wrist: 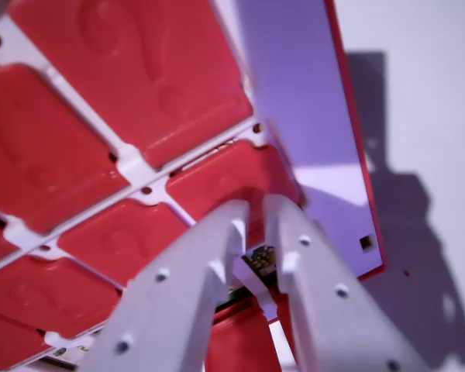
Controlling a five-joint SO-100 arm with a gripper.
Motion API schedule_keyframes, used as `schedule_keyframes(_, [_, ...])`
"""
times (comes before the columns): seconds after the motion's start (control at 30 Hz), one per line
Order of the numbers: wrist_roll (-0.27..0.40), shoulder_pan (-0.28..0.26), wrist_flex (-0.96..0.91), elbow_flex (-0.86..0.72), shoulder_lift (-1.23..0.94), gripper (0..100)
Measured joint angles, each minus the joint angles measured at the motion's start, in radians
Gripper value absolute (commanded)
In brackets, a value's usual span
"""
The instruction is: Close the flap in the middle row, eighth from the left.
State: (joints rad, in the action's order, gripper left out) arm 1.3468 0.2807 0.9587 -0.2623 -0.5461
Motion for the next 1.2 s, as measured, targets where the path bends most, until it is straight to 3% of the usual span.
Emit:
schedule_keyframes(0.4, [-0.005, -0.005, 0.014, -0.021, -0.008, 2])
schedule_keyframes(0.73, [-0.015, -0.055, 0.015, -0.241, -0.236, 2])
schedule_keyframes(1.2, [0.046, -0.137, 0.015, -0.624, -0.683, 2])
